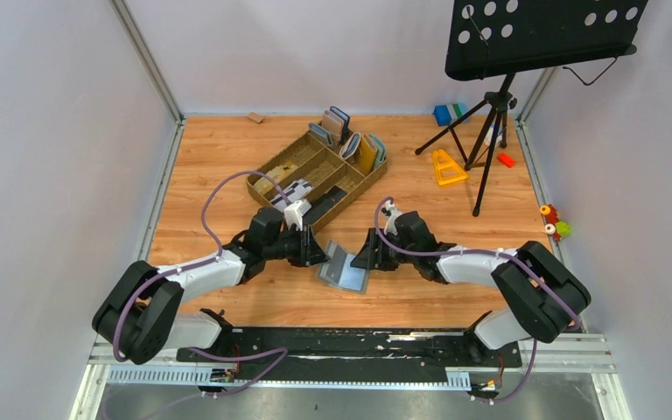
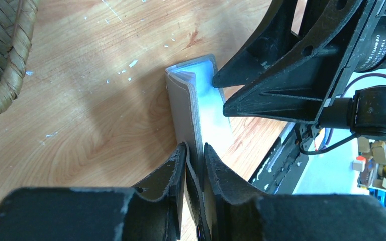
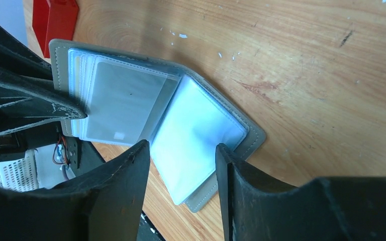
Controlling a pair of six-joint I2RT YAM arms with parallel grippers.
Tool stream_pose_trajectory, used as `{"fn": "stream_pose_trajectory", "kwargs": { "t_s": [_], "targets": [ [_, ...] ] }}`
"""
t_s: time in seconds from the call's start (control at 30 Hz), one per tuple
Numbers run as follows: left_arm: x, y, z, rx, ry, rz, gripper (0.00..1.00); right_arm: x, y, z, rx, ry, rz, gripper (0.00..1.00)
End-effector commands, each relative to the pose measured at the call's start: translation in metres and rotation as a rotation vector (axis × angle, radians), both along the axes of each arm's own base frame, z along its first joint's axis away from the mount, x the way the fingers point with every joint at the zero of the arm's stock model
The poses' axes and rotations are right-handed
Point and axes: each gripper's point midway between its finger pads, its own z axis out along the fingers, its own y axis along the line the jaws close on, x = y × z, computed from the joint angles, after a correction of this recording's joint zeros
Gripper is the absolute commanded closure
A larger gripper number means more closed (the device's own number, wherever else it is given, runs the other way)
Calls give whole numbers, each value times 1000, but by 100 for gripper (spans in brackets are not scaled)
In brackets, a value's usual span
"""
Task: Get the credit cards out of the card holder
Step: Remove the credit card from the card holder.
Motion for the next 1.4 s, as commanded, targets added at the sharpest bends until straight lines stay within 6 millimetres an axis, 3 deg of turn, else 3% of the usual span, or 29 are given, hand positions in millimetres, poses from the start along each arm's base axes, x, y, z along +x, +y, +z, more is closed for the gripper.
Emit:
{"fn": "stream_pose_trajectory", "kwargs": {
  "t_s": [0.0, 0.27, 0.47, 0.7, 0.87, 1.13, 1.37],
  "targets": [
    [3, -7, 16, -46, -77, -31, 76, 2, 2, 5, 48, -7, 3, 47],
    [5, -9, 19, -54, -78, -29, 76, 0, 4, 12, 101, -13, 17, 38],
    [5, -10, 20, -57, -72, -31, 75, 0, 6, 13, 126, 16, 13, 40],
    [6, -10, 18, -52, -60, -26, 76, -3, 14, 26, 204, 13, 54, 22],
    [6, -11, 20, -61, -50, -21, 81, -3, 20, 29, 226, 26, 71, 21],
    [6, -9, 22, -71, -29, 9, 80, -1, 35, 39, 237, 34, 68, 26],
    [7, -3, 24, -103, 7, 104, 87, 0, 53, 38, 266, 68, 42, 20]
  ]
}}
